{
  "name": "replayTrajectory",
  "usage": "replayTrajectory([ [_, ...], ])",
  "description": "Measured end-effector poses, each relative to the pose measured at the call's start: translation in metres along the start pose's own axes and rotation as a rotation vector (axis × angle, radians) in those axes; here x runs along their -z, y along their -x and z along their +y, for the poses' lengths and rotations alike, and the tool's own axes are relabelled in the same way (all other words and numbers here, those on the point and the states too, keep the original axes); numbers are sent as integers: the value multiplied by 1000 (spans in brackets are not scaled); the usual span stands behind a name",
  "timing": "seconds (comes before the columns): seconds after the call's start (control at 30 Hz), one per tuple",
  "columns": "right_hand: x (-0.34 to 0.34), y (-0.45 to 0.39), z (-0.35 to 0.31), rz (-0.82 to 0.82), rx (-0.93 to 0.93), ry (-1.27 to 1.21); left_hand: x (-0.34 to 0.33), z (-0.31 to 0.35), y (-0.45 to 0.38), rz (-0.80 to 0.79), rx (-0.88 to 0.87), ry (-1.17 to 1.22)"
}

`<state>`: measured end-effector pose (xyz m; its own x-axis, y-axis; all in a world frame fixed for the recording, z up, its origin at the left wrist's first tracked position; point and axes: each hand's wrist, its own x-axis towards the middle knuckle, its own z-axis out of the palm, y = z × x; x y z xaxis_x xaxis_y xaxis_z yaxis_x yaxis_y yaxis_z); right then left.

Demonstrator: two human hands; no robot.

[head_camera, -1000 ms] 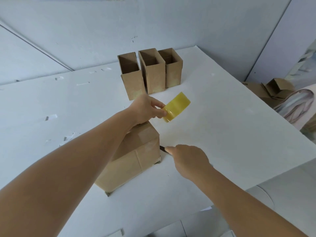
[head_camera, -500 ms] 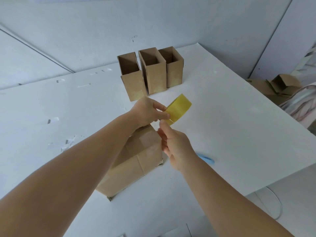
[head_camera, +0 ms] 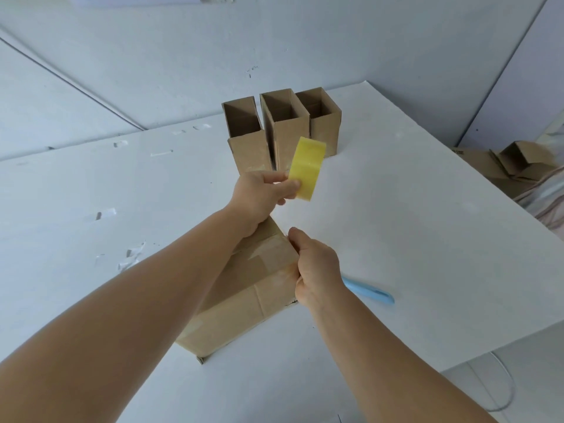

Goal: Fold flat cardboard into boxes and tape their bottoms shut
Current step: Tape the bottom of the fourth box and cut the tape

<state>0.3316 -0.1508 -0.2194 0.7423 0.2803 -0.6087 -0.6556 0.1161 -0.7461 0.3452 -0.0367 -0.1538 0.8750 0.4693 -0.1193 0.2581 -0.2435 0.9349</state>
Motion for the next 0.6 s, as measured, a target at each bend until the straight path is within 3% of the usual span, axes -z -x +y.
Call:
replayTrajectory([
  [0.1, -2, 1, -1, -22, 10, 23, 15, 2, 10, 74, -47, 53],
  [0.3, 1, 1, 4, -40, 39, 136, 52, -14, 44, 155, -103, -87],
  [0.5, -2, 5, 9, -119, -14, 199, 57, -29, 57, 301, -106, 17],
  [0.6, 10, 3, 12, -79, -49, 253, 55, -26, 57, 309, -121, 18],
])
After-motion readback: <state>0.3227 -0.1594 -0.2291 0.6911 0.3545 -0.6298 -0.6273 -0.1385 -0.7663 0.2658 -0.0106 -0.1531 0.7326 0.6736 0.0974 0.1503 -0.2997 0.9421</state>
